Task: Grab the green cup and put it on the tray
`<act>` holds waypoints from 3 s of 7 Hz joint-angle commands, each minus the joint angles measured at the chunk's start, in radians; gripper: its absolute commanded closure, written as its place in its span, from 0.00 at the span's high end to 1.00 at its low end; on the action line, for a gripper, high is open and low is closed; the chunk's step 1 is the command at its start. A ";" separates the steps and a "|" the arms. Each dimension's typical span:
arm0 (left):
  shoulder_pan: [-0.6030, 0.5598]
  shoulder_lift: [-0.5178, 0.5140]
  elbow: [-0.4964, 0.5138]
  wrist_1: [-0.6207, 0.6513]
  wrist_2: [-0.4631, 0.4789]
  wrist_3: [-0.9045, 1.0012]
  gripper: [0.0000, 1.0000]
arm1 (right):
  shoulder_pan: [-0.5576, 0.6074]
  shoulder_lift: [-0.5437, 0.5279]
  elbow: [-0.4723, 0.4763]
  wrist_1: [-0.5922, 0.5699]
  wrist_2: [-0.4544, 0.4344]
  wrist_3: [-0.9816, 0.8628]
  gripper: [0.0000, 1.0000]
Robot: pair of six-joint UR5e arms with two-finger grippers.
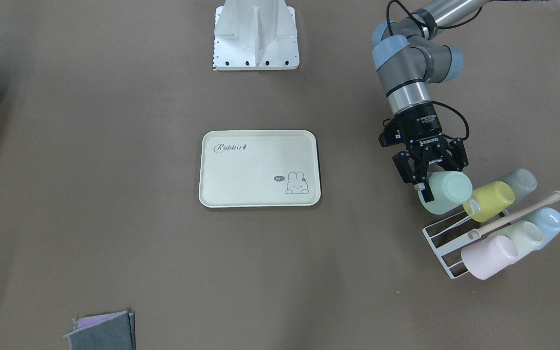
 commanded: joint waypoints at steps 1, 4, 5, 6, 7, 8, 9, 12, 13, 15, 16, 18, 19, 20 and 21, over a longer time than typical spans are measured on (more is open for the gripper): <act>-0.022 -0.018 -0.002 -0.251 -0.152 -0.032 0.50 | 0.002 -0.006 0.004 0.004 0.003 0.000 1.00; -0.019 -0.032 -0.020 -0.368 -0.374 -0.353 0.50 | -0.001 -0.016 -0.001 0.015 0.064 0.010 1.00; -0.019 -0.056 -0.022 -0.432 -0.436 -0.436 0.50 | -0.001 -0.021 0.001 0.018 0.134 0.010 1.00; -0.019 -0.073 -0.022 -0.437 -0.511 -0.611 0.50 | -0.001 -0.021 -0.001 0.018 0.137 0.010 1.00; -0.019 -0.093 -0.022 -0.437 -0.577 -0.762 0.49 | -0.001 -0.020 -0.001 0.018 0.137 0.009 1.00; -0.019 -0.122 -0.020 -0.437 -0.633 -0.941 0.49 | -0.001 -0.021 -0.005 0.018 0.135 0.009 1.00; -0.016 -0.132 -0.019 -0.434 -0.707 -1.172 0.46 | -0.001 -0.021 -0.005 0.018 0.135 0.009 1.00; -0.011 -0.167 0.006 -0.437 -0.920 -1.744 0.45 | -0.001 -0.021 -0.005 0.018 0.140 0.010 1.00; -0.010 -0.203 0.056 -0.458 -0.968 -1.905 0.44 | -0.001 -0.021 -0.005 0.018 0.140 0.010 1.00; -0.007 -0.286 0.194 -0.562 -1.065 -2.237 0.42 | -0.001 -0.021 -0.005 0.016 0.141 0.010 1.00; -0.002 -0.331 0.305 -0.683 -1.065 -2.245 0.41 | -0.001 -0.021 -0.007 0.016 0.141 0.010 1.00; -0.002 -0.374 0.482 -0.892 -1.059 -2.185 0.41 | -0.001 -0.021 -0.005 0.018 0.141 0.007 1.00; -0.002 -0.374 0.522 -0.934 -1.059 -2.178 0.41 | -0.001 -0.021 -0.005 0.018 0.141 0.006 1.00; 0.004 -0.377 0.565 -1.011 -1.057 -2.173 0.42 | -0.001 -0.021 -0.004 0.018 0.141 0.003 1.00; 0.015 -0.368 0.578 -1.023 -1.057 -2.173 0.42 | -0.001 -0.021 -0.004 0.018 0.141 0.003 1.00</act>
